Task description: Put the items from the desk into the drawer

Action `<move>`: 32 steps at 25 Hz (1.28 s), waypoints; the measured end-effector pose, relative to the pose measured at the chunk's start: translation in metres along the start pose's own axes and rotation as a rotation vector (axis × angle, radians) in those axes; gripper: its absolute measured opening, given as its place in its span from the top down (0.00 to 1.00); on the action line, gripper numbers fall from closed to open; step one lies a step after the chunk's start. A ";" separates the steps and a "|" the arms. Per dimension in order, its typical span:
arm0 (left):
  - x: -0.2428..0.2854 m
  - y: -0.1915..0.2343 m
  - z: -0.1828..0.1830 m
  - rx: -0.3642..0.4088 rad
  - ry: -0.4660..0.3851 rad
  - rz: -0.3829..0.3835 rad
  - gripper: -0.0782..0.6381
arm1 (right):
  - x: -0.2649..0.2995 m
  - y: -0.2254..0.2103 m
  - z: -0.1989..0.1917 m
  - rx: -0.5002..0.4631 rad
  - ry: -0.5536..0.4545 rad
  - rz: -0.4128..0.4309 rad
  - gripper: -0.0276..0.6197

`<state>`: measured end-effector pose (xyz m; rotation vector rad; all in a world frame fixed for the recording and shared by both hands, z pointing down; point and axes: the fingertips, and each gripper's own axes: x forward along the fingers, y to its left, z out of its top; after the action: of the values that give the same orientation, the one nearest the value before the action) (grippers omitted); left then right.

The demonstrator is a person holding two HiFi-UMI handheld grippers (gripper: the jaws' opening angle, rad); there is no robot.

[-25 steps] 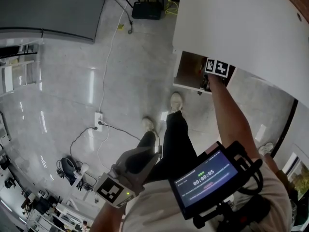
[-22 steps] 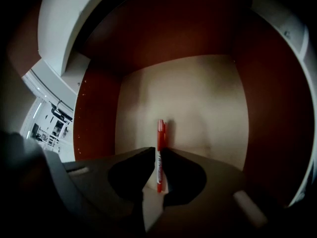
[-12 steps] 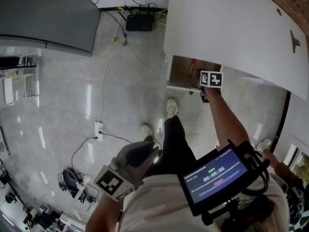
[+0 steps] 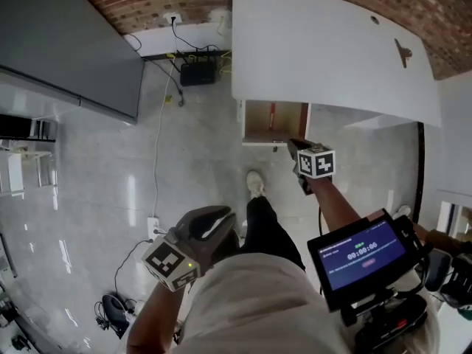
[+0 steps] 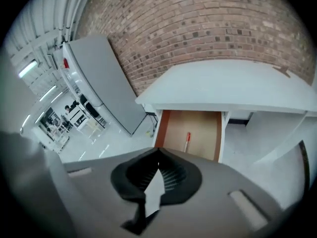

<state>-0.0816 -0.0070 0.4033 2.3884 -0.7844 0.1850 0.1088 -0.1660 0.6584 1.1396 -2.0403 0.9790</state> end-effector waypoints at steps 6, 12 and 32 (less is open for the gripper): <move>-0.025 -0.044 -0.009 0.052 -0.003 -0.039 0.83 | -0.095 0.066 -0.002 -0.096 -0.107 0.042 0.95; -0.027 -0.021 -0.010 0.074 0.022 -0.056 0.83 | -0.119 0.125 0.021 -0.165 -0.176 0.114 0.95; -0.070 -0.081 -0.040 0.109 0.038 -0.090 0.83 | -0.230 0.258 -0.020 -0.369 -0.260 0.218 0.95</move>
<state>-0.0898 0.1026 0.3725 2.5094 -0.6635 0.2407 -0.0115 0.0443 0.4111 0.8966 -2.4660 0.5342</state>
